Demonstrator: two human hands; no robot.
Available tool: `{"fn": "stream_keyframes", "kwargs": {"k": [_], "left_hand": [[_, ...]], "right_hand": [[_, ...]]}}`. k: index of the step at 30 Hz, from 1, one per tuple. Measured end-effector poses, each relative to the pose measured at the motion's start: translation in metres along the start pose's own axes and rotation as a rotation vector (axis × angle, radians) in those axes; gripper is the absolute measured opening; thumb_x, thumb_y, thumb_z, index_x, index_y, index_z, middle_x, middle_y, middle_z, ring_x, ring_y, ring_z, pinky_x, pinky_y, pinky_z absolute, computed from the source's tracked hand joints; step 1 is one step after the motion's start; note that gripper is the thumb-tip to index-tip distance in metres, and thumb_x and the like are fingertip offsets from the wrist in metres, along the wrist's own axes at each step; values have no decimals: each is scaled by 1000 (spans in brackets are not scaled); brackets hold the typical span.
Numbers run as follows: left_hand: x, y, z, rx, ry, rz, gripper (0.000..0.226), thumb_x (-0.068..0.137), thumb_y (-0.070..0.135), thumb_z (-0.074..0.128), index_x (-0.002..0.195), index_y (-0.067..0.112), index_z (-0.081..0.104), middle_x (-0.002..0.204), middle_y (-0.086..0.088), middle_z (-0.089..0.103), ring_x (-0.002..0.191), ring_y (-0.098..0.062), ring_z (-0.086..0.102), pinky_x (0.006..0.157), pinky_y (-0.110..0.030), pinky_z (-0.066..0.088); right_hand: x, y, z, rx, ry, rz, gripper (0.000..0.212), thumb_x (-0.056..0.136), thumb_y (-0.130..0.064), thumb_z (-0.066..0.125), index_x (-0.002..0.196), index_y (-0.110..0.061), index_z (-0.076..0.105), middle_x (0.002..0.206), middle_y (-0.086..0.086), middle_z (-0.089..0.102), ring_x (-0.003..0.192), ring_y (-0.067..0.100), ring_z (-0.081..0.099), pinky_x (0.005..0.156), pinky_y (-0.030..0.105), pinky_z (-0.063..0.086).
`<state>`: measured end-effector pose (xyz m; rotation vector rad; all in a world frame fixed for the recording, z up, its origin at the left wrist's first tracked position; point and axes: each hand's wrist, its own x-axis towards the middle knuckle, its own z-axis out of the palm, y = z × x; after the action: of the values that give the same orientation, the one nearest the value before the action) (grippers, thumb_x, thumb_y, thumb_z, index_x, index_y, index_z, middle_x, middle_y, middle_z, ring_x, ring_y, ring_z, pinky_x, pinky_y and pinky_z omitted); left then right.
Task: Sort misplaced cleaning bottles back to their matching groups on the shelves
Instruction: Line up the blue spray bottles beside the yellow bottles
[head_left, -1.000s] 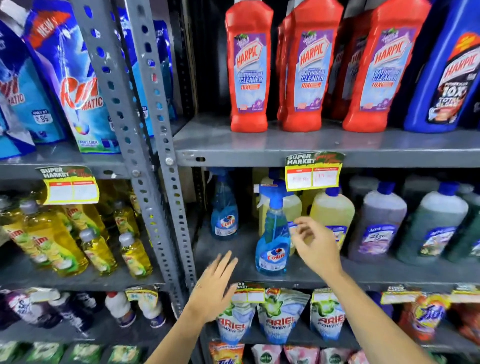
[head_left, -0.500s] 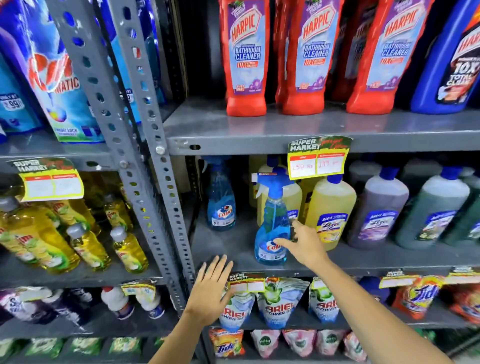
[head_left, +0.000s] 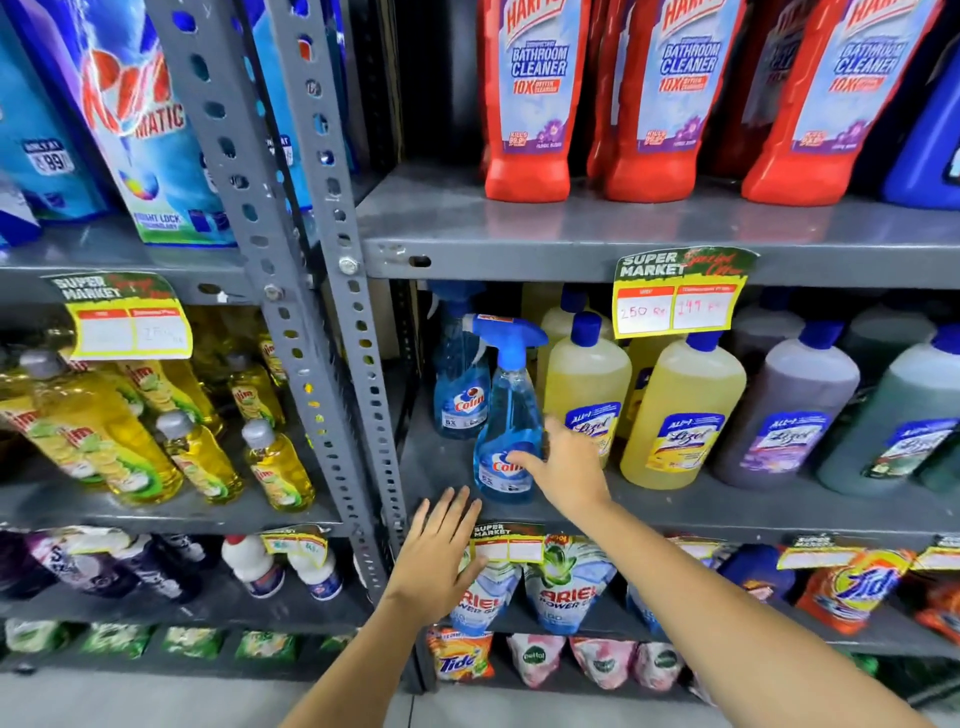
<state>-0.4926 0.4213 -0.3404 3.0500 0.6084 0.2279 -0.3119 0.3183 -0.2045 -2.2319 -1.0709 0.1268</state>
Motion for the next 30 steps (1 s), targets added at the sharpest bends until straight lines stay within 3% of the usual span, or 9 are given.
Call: {"fn": "stream_keyframes", "kwargs": {"k": [5, 13, 17, 22, 26, 30], "left_hand": [[1, -1, 2, 50, -27, -6, 70, 101, 60, 27, 153, 14, 26, 159, -9, 24, 146, -27, 20, 113, -47, 10], [0, -1, 2, 64, -24, -7, 69, 100, 58, 29, 152, 13, 28, 157, -9, 30, 145, -27, 24, 112, -46, 12], [0, -1, 0, 47, -11, 8, 68, 101, 57, 26, 153, 14, 27, 158, -8, 28, 146, -26, 21, 112, -46, 12], [0, -1, 0, 46, -2, 1, 67, 101, 56, 27, 154, 14, 24, 159, -7, 24, 147, -25, 18, 113, -45, 10], [-1, -2, 0, 44, 2, -1, 67, 101, 55, 26, 154, 15, 21, 160, -6, 22, 148, -24, 15, 114, -45, 9], [-1, -1, 0, 38, 9, -1, 67, 102, 56, 23, 154, 15, 21, 161, -6, 20, 148, -24, 12, 114, -45, 8]], "right_hand": [[19, -15, 11, 23, -65, -23, 53, 80, -40, 76, 116, -9, 54, 109, 15, 72, 98, 33, 68, 77, 39, 54], [43, -20, 8, 53, -220, -73, 58, 75, -37, 82, 117, -11, 51, 117, 12, 70, 105, 30, 67, 84, 42, 56], [57, -27, -3, 142, -337, -51, 74, 68, -34, 88, 126, -13, 48, 125, 4, 66, 111, 23, 64, 91, 34, 53], [63, -33, -2, 199, -335, -81, 62, 73, -15, 83, 128, -15, 54, 127, 5, 67, 113, 21, 64, 91, 30, 52], [64, -35, 11, 248, -307, -86, 59, 74, -15, 83, 127, -15, 55, 123, 7, 69, 110, 22, 66, 94, 40, 55], [70, -41, 16, 243, -355, -111, 65, 76, -15, 81, 134, -14, 51, 128, 5, 66, 113, 20, 65, 98, 39, 53]]}}
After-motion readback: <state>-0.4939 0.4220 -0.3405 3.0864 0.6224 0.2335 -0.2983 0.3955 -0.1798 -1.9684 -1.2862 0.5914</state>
